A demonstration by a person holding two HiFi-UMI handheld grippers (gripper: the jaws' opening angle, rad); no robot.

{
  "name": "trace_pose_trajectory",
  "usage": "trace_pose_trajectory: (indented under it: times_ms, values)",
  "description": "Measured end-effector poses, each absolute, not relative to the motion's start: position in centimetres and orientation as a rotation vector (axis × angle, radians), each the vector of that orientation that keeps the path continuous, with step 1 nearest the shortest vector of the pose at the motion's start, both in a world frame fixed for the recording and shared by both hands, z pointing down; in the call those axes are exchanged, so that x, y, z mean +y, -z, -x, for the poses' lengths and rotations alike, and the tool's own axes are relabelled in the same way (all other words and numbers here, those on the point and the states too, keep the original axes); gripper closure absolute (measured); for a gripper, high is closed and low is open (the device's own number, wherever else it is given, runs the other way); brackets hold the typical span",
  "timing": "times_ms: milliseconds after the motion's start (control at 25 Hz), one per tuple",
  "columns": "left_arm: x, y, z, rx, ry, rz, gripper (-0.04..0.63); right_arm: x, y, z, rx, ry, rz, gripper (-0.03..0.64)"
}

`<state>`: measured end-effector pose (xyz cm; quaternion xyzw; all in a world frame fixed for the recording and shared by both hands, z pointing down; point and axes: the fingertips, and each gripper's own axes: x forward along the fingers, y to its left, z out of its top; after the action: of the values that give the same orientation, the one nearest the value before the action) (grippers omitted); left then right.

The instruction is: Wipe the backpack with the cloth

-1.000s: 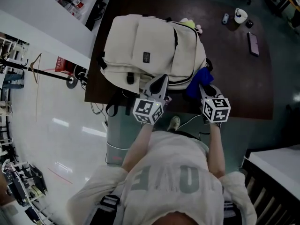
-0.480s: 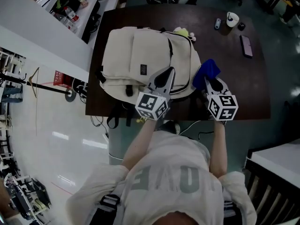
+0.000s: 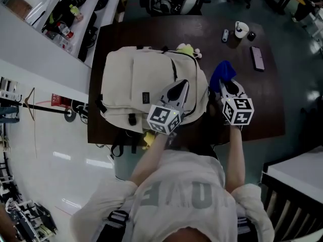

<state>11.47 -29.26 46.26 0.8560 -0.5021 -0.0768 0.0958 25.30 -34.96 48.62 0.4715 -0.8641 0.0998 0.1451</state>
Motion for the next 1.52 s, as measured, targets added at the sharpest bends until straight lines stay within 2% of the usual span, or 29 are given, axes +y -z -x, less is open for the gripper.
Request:
trace_pose_trajectory:
  times_ms: [240, 520, 920, 1520]
  values:
    - [-32.1, -48.0, -11.5, -1.584, 0.185, -2.423, 0.597, -40.4, -50.6, -24.1, -2.501, -0.271, -1.204, 0.574]
    - [-33.6, -49.7, -11.6, -1.676, 0.147, -2.326, 0.597, -45.1, -54.8, -19.2, -2.492, -0.189, -0.898, 0.574]
    - [-34.0, -50.5, -11.5, -1.68, 0.146, -2.304, 0.597, -44.4, -57.6, -15.7, -2.478, -0.113, -0.702, 0.574]
    - [-31.4, -50.0, -11.5, -1.572, 0.179, -2.361, 0.597, -40.2, -56.4, -17.5, -2.377, -0.014, -0.772, 0.574]
